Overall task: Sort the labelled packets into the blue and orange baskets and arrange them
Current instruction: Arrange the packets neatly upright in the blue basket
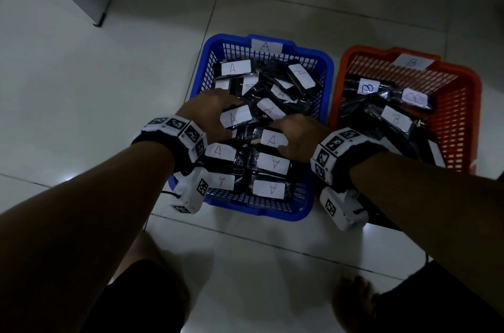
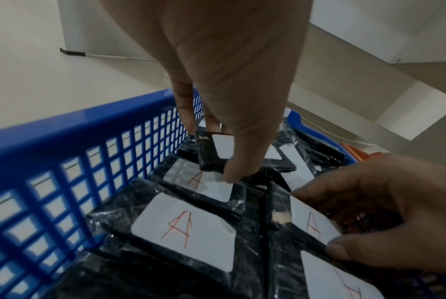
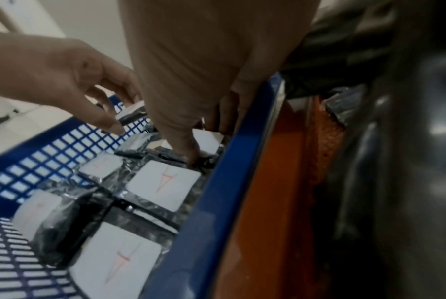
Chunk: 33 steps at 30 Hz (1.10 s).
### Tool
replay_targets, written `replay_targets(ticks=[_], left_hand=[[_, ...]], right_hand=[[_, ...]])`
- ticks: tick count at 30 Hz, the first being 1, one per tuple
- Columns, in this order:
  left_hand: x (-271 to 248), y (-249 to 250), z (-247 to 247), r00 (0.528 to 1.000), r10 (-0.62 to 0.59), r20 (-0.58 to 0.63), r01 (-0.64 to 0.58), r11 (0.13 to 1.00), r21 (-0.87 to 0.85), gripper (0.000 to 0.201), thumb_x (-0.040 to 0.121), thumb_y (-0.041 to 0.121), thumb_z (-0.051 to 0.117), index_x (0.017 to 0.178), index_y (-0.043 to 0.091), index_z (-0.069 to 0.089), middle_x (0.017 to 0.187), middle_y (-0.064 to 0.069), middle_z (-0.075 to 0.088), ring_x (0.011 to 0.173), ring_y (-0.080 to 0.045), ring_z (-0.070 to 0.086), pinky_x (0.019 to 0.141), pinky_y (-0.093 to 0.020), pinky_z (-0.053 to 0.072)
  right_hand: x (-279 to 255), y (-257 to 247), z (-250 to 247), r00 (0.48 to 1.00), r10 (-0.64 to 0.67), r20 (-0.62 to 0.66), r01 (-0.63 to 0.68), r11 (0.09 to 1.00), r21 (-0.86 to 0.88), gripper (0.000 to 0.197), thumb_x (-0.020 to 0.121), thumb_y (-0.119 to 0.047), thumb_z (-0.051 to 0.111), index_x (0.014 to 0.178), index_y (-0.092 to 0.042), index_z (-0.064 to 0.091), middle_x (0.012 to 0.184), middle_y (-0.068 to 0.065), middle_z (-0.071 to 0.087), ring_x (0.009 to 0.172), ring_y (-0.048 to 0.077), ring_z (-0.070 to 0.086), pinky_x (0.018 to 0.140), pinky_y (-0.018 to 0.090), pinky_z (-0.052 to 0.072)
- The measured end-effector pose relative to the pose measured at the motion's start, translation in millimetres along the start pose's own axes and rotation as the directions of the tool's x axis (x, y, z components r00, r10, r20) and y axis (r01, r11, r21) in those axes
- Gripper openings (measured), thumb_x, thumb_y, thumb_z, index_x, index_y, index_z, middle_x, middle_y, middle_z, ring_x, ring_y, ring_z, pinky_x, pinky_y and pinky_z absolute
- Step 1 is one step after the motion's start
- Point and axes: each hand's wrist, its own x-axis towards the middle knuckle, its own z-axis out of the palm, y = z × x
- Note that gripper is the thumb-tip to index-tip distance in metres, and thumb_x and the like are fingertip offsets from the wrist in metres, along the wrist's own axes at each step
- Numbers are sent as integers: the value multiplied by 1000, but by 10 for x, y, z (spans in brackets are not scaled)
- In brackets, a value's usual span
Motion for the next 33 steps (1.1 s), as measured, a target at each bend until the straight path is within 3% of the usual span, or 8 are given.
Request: replay_targets(ticks=[5, 9, 11, 14, 18, 22, 28, 33], left_hand=[[-7, 31, -1, 999, 42, 35, -43, 999, 30, 66, 70, 22, 80, 131, 18, 55, 119, -7, 58, 110, -21, 53, 86, -19, 35], [42, 97, 7, 996, 66, 58, -70, 995, 70, 68, 68, 28, 80, 131, 22, 55, 119, -7, 58, 110, -22, 52, 89, -27, 43], [62, 146, 26, 990, 101, 98, -111, 989, 96, 68, 67, 31, 80, 131, 24, 56, 121, -4, 59, 111, -22, 54, 94, -34, 46], [66, 239, 54, 978, 148, 147, -165, 980, 108, 64, 69, 28, 78, 130, 24, 57, 124, -3, 60, 112, -22, 55, 98, -36, 45], [16, 168, 15, 960, 96, 265, -143, 976, 167, 64, 73, 20, 77, 133, 22, 54, 131, -3, 55, 119, -20, 51, 94, -22, 37], [-52, -48, -86, 952, -79, 295, -29, 939, 343, 71, 72, 16, 77, 137, 22, 50, 136, -8, 49, 122, -25, 48, 100, -35, 42], [6, 3, -5, 934, -127, 334, -2, 932, 362, 68, 75, 12, 74, 137, 18, 48, 138, -8, 47, 124, -24, 47, 100, -33, 43], [72, 16, 30, 910, -143, 390, -6, 934, 358, 56, 68, 24, 81, 121, 21, 62, 120, -3, 62, 107, -21, 59, 89, -34, 52]], right_hand=[[-68, 6, -92, 999, 48, -21, -47, 997, 63, 47, 85, -30, 62, 131, -20, 56, 122, 6, 62, 108, 23, 60, 90, 34, 53], [-117, 41, -247, 939, 82, -333, -50, 993, 103, 20, 87, -24, 52, 104, -19, 62, 99, 4, 66, 91, 25, 62, 76, 34, 53], [-97, 47, -300, 909, 101, -405, -59, 992, 116, 19, 89, -25, 54, 105, -16, 58, 98, 5, 66, 91, 26, 62, 74, 34, 52], [-22, 27, -280, 923, 147, -354, -132, 989, 65, 35, 89, -37, 59, 117, -17, 54, 108, 9, 65, 99, 32, 62, 79, 36, 53], [104, -35, -211, 917, 167, -363, -165, 986, 37, 43, 87, -39, 63, 122, -16, 54, 120, 8, 60, 106, 31, 60, 86, 41, 52], [159, -56, -112, 904, 192, -381, -160, 980, 116, 42, 90, -31, 61, 126, -12, 51, 131, 9, 50, 117, 28, 52, 89, 39, 48], [105, -36, -98, 874, 205, -441, -90, 959, 267, 22, 92, -31, 57, 109, -18, 51, 103, 2, 63, 92, 23, 60, 67, 27, 40], [-49, -26, -195, 846, 129, -517, 86, 924, 372, 27, 91, -21, 53, 117, -16, 57, 111, 5, 60, 96, 21, 59, 81, 34, 51]])
